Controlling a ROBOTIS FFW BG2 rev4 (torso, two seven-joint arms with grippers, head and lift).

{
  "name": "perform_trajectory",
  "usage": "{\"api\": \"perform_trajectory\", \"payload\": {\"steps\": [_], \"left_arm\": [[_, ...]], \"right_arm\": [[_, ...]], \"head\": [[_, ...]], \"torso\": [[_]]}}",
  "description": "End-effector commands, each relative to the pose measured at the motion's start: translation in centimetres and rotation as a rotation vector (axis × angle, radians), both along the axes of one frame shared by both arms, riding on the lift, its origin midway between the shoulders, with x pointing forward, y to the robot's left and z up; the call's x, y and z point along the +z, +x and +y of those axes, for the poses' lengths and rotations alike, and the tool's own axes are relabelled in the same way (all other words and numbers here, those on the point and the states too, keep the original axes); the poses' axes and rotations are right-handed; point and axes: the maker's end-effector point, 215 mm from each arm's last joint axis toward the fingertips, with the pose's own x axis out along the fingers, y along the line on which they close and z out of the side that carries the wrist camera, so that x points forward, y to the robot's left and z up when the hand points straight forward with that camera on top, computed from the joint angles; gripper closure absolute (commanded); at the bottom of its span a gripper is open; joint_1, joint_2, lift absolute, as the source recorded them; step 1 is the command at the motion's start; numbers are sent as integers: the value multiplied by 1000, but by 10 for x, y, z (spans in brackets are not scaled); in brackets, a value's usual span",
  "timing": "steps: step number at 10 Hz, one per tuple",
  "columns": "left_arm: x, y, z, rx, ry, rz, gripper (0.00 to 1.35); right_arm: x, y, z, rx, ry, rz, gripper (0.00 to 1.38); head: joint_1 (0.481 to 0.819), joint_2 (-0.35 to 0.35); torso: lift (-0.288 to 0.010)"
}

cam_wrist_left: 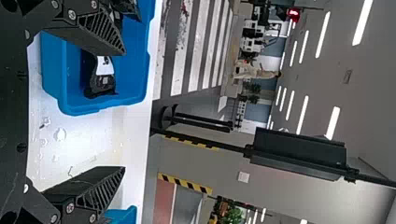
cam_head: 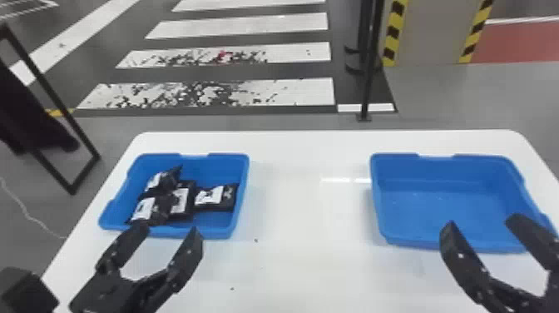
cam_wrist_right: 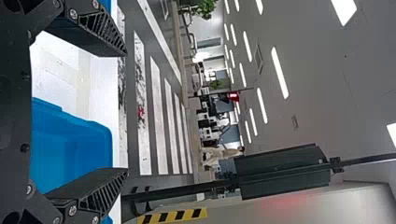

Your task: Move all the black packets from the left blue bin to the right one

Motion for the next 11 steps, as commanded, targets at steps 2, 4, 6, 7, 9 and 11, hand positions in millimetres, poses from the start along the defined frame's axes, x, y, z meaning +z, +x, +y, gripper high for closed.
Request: {"api": "perform_trajectory", "payload": {"steps": [2,4,6,7,9,11], "left_arm": [[0,0,1,3,-1,-1,171],[0,0,1,2,-1,2,171],[0,0,1,4,-1,1,171],[-1,0,2,4,-1,1,170],[-5,0,1,1,-3,19,167],[-14,7,6,4,29,55,171]], "right_arm": [[0,1,0,0,2,0,153],[0,1,0,0,4,0,153],[0,1,0,0,4,0,153],[0,1,0,0,4,0,153],[-1,0,0,0,6,2,153],[-2,0,0,0,11,5,153]], "head": [[695,133],[695,133],[695,134],[695,134],[695,134],[695,133]], "torso": [[-140],[-140],[-140],[-140],[-140],[-140]]}}
